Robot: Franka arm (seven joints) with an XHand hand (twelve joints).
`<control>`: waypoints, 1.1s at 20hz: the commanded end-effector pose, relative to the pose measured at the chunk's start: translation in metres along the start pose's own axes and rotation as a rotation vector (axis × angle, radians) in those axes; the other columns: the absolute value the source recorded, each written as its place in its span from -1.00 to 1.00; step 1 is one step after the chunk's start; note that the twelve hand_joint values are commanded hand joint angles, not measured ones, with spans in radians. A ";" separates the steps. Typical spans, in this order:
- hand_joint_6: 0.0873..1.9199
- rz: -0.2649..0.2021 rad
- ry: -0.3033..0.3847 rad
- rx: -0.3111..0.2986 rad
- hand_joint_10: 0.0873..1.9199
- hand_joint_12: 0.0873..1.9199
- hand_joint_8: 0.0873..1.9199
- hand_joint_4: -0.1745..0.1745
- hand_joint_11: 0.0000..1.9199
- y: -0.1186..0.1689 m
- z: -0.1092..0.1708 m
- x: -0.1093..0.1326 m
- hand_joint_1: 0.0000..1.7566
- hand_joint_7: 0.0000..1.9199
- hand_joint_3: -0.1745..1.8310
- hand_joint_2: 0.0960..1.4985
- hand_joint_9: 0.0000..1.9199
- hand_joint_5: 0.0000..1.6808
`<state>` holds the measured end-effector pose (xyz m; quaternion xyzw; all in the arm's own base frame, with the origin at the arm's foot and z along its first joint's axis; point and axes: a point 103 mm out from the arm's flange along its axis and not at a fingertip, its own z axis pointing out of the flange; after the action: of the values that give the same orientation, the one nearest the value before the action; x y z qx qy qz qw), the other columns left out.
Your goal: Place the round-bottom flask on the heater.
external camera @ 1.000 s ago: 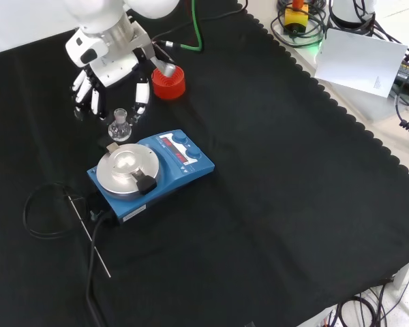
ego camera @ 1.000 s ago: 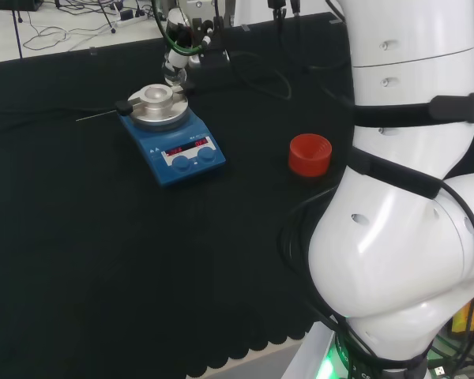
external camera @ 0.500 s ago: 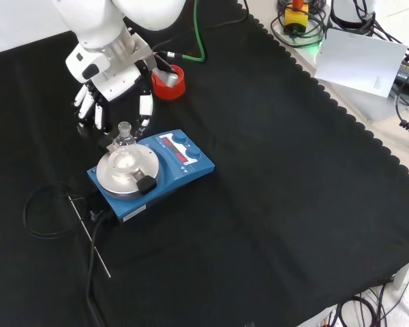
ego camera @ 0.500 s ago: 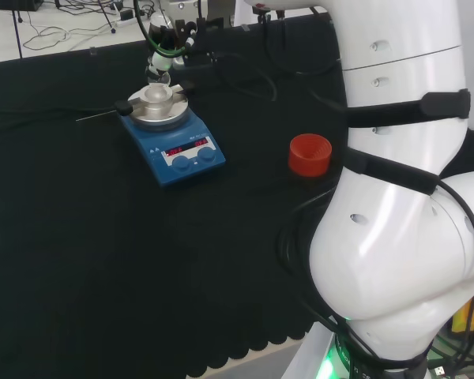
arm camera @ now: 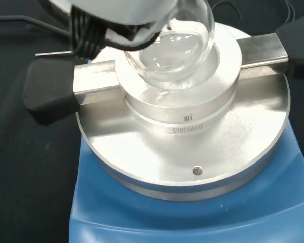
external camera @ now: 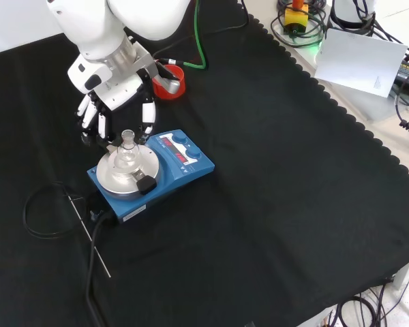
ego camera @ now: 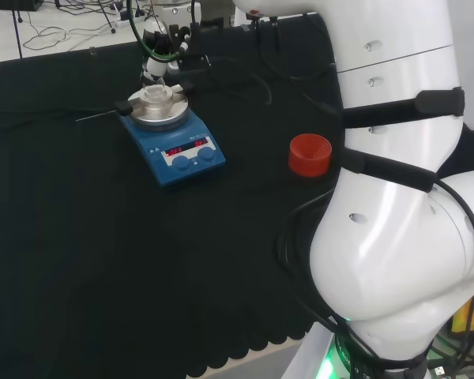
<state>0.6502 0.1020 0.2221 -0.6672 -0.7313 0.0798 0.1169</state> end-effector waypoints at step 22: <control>0.05 -0.002 0.036 0.025 -0.48 0.33 -0.39 0.87 -0.56 0.018 0.013 -0.005 0.21 -0.57 -0.16 -0.06 -0.33 0.25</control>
<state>0.6627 0.0979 0.2078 -0.6676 -0.7291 0.0785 0.1290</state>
